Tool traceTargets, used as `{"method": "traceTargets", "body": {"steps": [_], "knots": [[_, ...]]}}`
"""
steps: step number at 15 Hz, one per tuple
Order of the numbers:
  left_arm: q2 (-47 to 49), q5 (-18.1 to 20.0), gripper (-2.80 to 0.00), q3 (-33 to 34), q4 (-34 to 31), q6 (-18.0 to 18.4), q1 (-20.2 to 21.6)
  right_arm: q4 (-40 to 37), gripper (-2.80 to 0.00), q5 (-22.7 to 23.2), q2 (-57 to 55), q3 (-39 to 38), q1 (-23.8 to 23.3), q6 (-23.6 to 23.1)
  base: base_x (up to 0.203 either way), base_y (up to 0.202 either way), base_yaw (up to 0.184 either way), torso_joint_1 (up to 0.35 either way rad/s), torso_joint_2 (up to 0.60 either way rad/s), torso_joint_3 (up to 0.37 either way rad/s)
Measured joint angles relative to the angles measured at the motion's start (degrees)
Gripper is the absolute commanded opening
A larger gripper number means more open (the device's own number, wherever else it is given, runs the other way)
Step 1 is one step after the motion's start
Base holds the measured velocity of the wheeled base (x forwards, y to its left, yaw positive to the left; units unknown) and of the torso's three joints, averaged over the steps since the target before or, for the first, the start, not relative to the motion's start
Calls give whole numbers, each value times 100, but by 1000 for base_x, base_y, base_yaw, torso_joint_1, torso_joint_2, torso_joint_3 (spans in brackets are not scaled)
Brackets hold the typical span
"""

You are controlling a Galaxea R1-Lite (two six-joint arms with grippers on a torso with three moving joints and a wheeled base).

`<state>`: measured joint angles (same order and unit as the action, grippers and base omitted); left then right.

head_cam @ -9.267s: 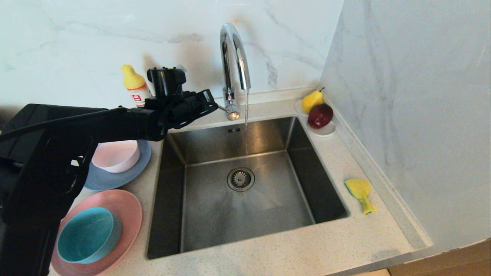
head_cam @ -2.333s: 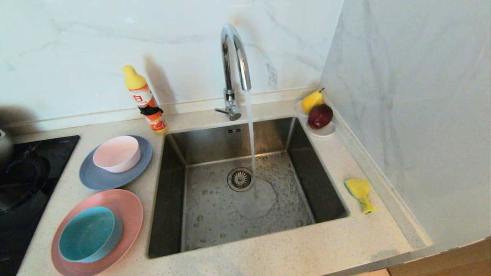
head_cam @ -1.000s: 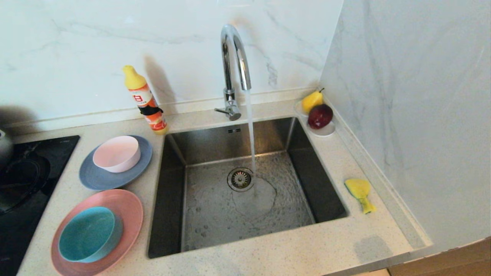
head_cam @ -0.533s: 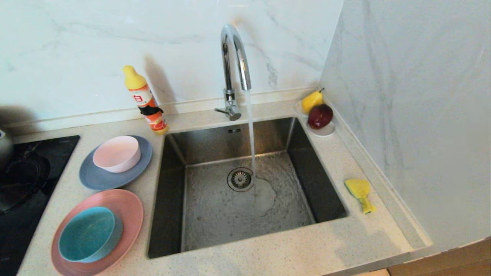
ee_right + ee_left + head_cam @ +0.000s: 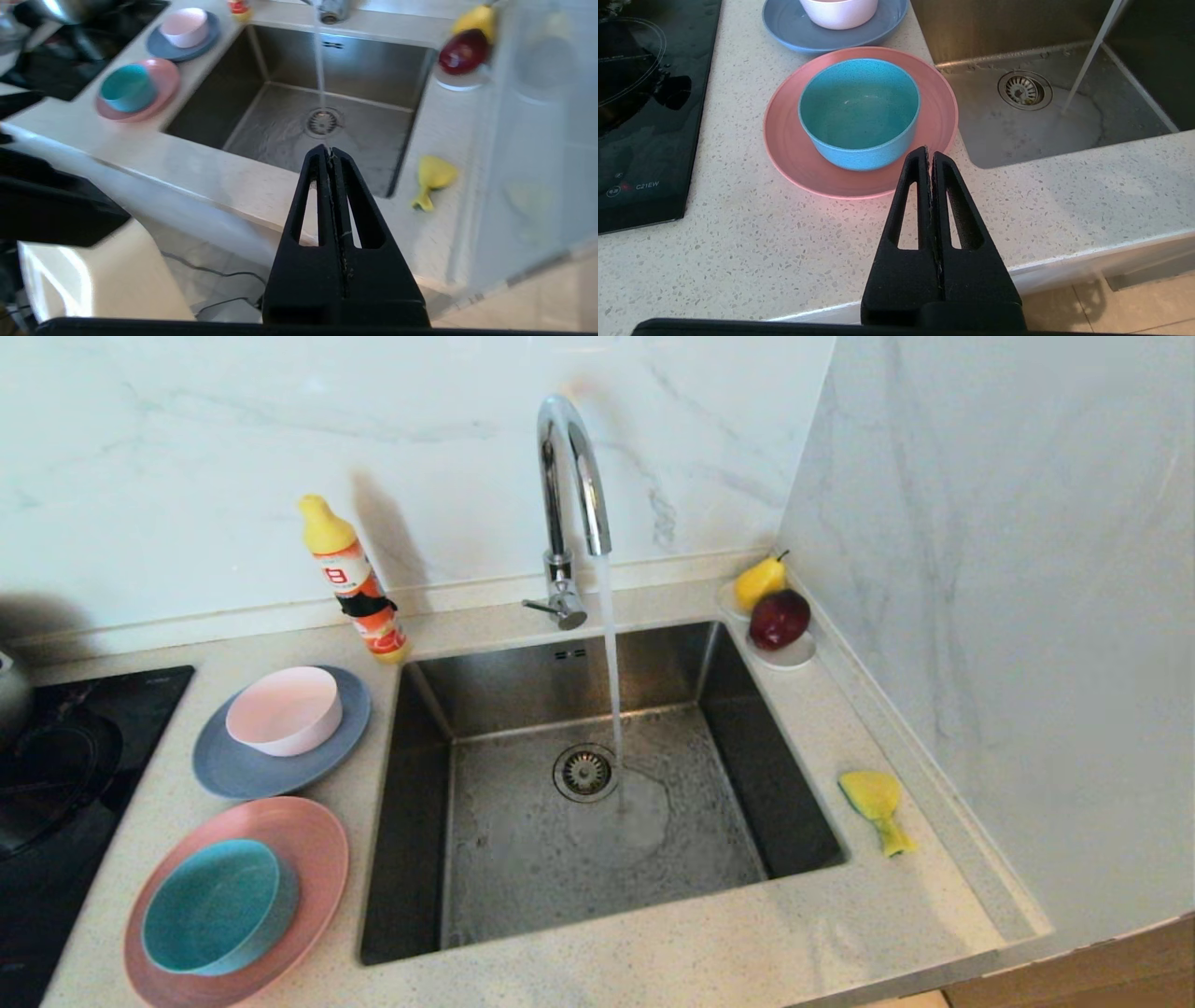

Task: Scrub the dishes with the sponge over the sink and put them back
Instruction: Pick up a bowl and the sponge

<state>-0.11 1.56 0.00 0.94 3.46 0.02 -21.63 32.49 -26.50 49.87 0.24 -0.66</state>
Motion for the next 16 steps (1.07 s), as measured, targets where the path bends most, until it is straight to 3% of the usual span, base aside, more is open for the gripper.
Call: {"method": "traceTargets", "body": {"steps": [4, 10, 16], "knots": [[0, 0, -280, 0, 0, 5, 2, 35, -280, 268, -743, 344, -2, -38, 0, 0, 0, 0, 0, 0], [0, 1, -280, 0, 0, 1, 0, 129, -280, 238, -1919, 722, 119, -72, 0, 0, 0, 0, 0, 0], [0, 1, -280, 0, 0, 1, 0, 220, -280, -146, -2811, 1056, 868, -56, 0, 0, 0, 0, 0, 0]]}}
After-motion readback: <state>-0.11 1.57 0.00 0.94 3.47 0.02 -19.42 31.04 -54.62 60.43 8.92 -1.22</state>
